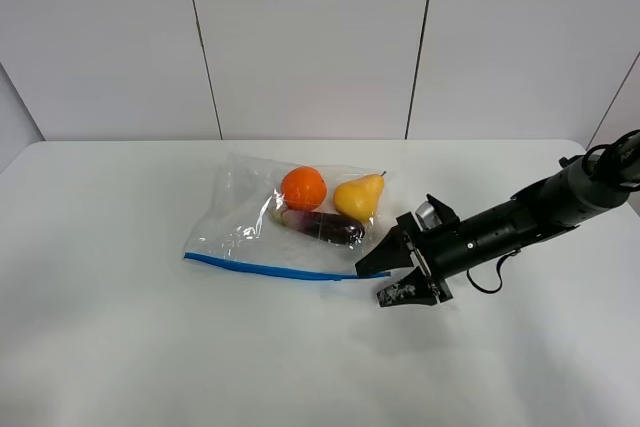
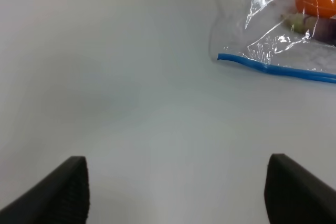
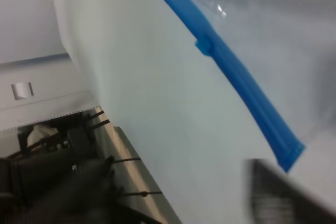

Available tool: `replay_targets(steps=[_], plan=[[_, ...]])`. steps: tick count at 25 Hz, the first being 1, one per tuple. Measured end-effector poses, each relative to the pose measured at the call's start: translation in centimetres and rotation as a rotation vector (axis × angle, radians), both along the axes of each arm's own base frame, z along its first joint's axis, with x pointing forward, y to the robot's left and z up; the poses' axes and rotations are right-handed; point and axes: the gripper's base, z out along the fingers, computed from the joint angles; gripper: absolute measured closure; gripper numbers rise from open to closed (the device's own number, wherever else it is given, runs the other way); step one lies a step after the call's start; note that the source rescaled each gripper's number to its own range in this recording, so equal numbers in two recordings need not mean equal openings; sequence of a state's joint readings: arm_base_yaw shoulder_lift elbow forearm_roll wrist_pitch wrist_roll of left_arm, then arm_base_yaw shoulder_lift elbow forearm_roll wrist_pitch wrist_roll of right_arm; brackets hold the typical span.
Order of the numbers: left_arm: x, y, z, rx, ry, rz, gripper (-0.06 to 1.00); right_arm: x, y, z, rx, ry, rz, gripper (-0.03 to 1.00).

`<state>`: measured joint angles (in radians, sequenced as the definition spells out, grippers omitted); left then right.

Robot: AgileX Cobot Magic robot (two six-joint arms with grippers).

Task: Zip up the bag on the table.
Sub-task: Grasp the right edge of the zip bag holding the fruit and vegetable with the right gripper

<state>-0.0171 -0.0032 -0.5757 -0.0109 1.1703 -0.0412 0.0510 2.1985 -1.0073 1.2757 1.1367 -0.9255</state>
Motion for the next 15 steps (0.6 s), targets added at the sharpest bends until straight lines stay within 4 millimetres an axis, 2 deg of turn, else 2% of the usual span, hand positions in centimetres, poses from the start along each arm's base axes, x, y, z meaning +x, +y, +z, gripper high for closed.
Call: replay_targets(steps=[2,8,15], plan=[[0.0,0.0,0.0,0.0,0.0,0.0,0.07,0.1,-0.1,-0.2,-0.025,0.031,-0.035,0.11],[0.0,0.0,0.0,0.0,0.0,0.0,0.07,1.4,-1.4,-0.4,-0.049,0.009,-0.178,0.1],[0.0,0.0,0.0,0.0,0.0,0.0,0.07,1.7,-1.5,-0.5,-0.067,-0.014,-0.206,0.1]])
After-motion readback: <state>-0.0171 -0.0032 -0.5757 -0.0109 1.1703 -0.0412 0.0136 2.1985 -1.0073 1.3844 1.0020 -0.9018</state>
